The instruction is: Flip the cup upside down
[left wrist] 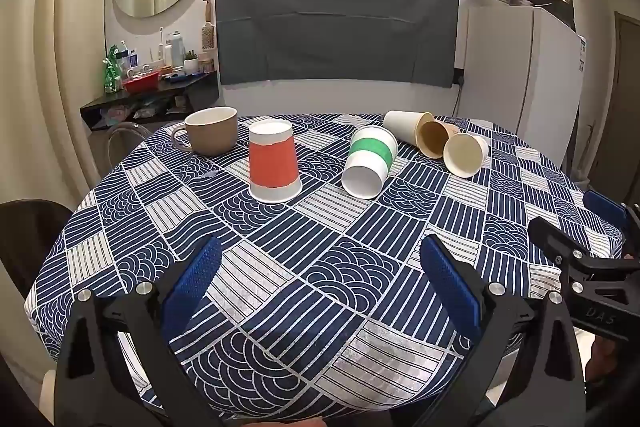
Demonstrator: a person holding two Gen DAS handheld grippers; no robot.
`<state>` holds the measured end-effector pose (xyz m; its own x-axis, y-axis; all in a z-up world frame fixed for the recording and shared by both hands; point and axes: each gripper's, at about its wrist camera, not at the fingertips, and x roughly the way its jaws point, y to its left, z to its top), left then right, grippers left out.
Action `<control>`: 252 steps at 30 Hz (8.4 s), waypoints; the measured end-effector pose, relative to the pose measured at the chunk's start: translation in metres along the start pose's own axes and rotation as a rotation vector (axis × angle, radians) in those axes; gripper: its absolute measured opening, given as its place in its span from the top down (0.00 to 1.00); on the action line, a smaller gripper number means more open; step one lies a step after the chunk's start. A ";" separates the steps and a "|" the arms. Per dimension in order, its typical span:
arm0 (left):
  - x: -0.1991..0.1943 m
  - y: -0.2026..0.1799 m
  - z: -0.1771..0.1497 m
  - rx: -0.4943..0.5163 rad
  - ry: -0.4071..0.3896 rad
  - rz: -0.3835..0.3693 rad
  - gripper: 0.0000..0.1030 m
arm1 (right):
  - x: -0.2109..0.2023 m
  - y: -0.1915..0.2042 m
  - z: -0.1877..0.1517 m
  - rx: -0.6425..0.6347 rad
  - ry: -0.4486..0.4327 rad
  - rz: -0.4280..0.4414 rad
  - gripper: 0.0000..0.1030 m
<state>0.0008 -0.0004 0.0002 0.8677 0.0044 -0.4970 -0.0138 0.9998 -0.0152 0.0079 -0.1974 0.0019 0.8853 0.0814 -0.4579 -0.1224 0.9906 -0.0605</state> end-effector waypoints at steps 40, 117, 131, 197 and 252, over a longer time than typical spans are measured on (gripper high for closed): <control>0.013 -0.002 -0.004 0.010 0.039 -0.017 0.06 | 0.011 0.000 0.000 -0.003 0.040 0.034 0.07; 0.060 0.053 -0.017 -0.022 0.129 0.010 0.06 | 0.093 0.063 0.009 -0.104 0.231 0.028 0.07; 0.082 0.087 -0.026 -0.042 0.124 -0.007 0.06 | 0.180 0.087 0.061 -0.098 0.365 -0.038 0.07; 0.046 0.061 -0.034 0.031 0.141 -0.112 0.06 | 0.144 0.057 0.010 0.026 0.426 0.071 0.41; 0.126 -0.101 -0.007 -0.044 0.295 -0.211 0.38 | 0.107 -0.155 -0.043 0.380 0.302 0.239 0.09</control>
<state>0.1084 -0.1009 -0.0666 0.6733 -0.2143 -0.7076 0.1237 0.9762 -0.1780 0.1016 -0.3466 -0.0761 0.6771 0.3294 -0.6580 -0.0840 0.9230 0.3756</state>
